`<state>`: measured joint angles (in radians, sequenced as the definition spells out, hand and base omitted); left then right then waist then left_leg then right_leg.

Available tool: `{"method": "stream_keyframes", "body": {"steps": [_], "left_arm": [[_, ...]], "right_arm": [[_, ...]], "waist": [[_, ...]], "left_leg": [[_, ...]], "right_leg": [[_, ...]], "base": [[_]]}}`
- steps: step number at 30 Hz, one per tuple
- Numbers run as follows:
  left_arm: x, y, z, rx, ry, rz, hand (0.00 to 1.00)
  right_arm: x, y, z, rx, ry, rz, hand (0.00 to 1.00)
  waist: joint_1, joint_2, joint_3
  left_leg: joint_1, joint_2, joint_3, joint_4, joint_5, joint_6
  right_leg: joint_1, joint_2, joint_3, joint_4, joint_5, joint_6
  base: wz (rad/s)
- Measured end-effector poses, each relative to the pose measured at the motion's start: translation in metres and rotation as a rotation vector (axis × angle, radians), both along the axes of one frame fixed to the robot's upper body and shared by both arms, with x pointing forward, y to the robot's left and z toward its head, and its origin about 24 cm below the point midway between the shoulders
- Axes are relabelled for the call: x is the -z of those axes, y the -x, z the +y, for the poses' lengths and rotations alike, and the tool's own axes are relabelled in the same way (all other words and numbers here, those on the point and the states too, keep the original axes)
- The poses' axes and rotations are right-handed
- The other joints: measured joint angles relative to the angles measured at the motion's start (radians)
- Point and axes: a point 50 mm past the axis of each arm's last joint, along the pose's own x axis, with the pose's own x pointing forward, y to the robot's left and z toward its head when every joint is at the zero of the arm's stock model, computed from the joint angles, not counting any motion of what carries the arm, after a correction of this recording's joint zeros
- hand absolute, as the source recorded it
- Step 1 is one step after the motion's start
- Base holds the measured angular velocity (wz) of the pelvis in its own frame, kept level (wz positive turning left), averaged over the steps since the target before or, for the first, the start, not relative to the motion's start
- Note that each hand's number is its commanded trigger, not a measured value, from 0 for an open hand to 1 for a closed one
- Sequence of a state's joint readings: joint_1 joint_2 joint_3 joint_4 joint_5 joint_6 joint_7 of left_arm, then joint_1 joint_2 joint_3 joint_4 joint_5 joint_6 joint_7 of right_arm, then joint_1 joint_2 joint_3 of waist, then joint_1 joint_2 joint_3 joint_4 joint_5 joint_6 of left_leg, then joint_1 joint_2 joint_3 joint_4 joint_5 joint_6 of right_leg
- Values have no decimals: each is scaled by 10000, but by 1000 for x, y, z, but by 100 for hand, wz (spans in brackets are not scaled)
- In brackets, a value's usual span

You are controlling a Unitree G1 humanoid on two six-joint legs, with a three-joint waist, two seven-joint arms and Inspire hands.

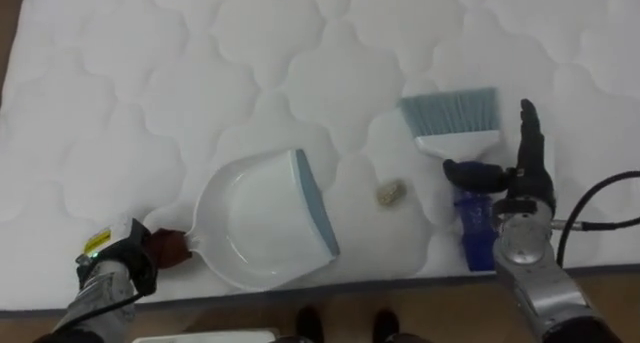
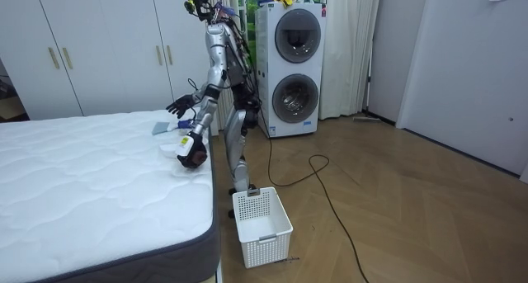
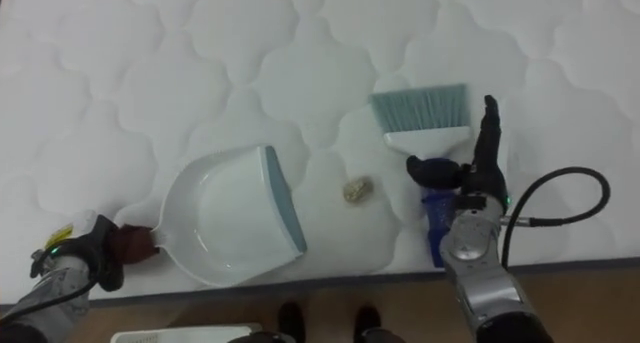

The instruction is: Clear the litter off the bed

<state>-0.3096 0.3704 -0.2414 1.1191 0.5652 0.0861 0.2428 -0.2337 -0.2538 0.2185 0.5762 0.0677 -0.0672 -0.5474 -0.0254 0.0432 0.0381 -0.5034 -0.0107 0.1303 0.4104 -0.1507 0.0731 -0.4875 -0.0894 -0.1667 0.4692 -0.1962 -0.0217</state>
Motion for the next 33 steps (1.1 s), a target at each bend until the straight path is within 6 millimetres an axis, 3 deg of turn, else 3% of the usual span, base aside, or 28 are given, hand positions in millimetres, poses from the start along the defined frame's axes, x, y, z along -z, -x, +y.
{"method": "stream_keyframes", "body": {"steps": [13, 18, 33], "left_arm": [[2, -1, -6, 368, 3, 256, 100], [4, 2, -8, 578, -50, 263, 100], [3, 1, -10, 722, -123, 226, 100]], "right_arm": [[14, 6, 17, -1049, -275, 690, 0], [35, 25, 8, -880, -224, 1673, 0], [49, 38, -2, -791, 144, 2320, 0]], "waist": [[53, 123, 31], [44, 184, 19], [-5, 181, 14]], "left_leg": [[-69, -2, -43, 6, -3, -3], [-71, -7, -60, -26, -4, -3], [-114, -47, -156, -1, -3, -2]], "right_leg": [[-55, -16, -54, 18, -22, -2], [-33, -20, -87, -44, -28, -3], [-10, -101, -298, -34, -72, -15]], "base": [[0], [0], [1]]}}
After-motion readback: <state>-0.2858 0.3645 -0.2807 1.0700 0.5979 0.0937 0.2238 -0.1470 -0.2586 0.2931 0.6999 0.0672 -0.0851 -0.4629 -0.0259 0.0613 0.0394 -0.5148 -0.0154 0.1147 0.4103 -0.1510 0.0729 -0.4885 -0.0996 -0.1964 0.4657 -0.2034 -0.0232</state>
